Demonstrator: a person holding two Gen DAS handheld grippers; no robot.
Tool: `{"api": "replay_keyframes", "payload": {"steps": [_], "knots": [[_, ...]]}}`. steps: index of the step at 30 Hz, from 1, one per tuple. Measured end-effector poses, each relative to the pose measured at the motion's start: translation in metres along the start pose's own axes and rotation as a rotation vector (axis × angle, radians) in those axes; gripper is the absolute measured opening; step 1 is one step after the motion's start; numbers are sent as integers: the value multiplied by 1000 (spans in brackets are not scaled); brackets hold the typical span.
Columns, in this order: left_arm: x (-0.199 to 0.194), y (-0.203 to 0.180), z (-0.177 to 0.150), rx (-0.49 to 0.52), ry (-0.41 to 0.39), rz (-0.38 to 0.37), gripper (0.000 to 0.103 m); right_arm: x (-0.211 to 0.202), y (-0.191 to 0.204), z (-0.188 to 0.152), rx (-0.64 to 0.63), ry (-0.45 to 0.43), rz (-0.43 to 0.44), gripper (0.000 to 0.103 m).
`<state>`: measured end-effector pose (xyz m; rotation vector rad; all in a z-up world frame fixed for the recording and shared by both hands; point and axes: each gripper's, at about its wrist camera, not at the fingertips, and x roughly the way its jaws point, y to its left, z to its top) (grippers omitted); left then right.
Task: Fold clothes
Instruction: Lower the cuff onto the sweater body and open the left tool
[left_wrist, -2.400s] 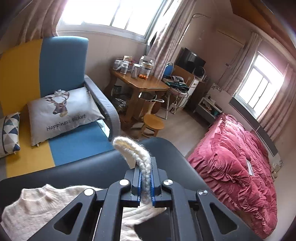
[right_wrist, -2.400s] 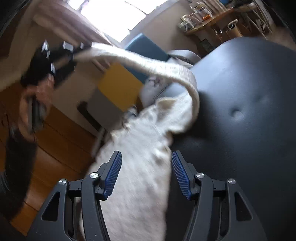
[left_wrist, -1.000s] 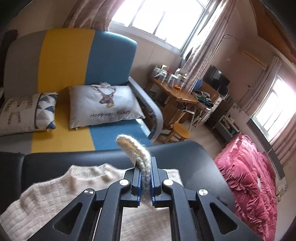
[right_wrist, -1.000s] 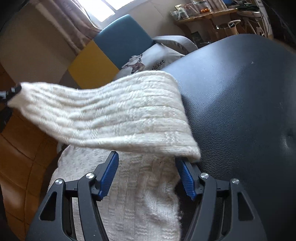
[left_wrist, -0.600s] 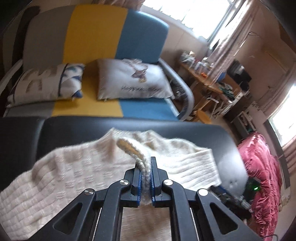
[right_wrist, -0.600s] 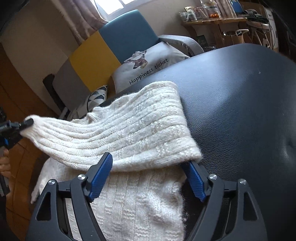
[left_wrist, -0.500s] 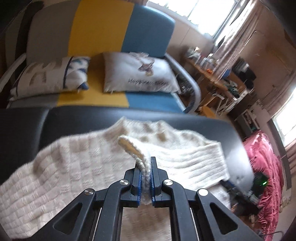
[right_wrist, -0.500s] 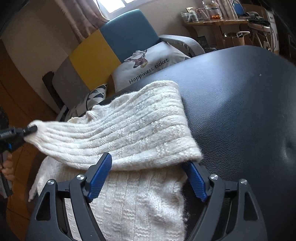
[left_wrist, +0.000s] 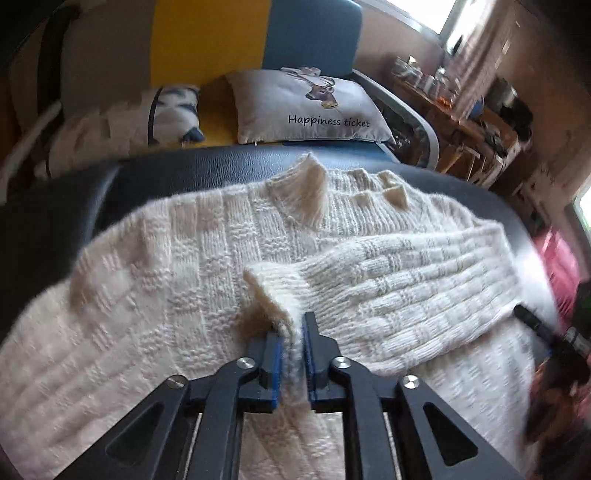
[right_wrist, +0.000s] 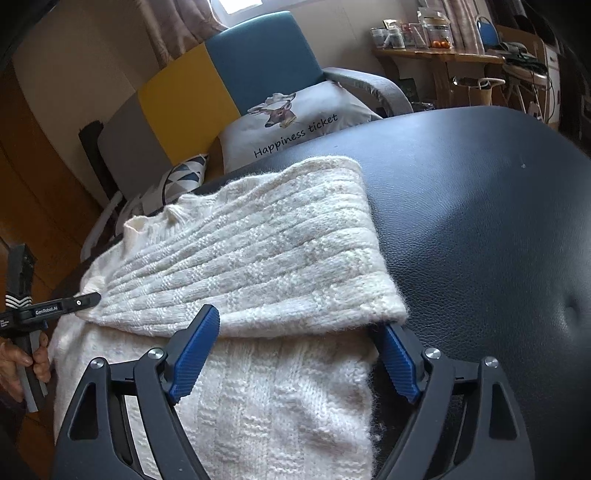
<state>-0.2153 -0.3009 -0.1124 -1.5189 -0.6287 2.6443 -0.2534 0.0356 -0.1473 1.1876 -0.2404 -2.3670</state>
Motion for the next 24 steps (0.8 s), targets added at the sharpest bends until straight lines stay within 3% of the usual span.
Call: {"api": "replay_keyframes", "payload": {"steps": [7, 8, 9, 12, 14, 20, 24], "knots": [[8, 12, -8, -17, 9, -12, 22, 5, 7, 0, -47, 18, -35, 90], [5, 13, -7, -25, -8, -21, 19, 6, 8, -1, -52, 19, -38, 90], [2, 14, -6, -32, -27, -29, 6, 6, 8, -1, -56, 20, -41, 90], [-11, 10, -5, -2, -74, -45, 6, 5, 7, -1, -57, 18, -39, 90], [-6, 5, -6, 30, -68, -10, 6, 5, 7, -2, -55, 18, -35, 90], [8, 25, -11, -93, -5, -42, 18, 5, 7, -2, -46, 15, -21, 91], [-14, 40, -15, -141, -67, -9, 18, 4, 5, -2, -39, 12, -9, 92]]}}
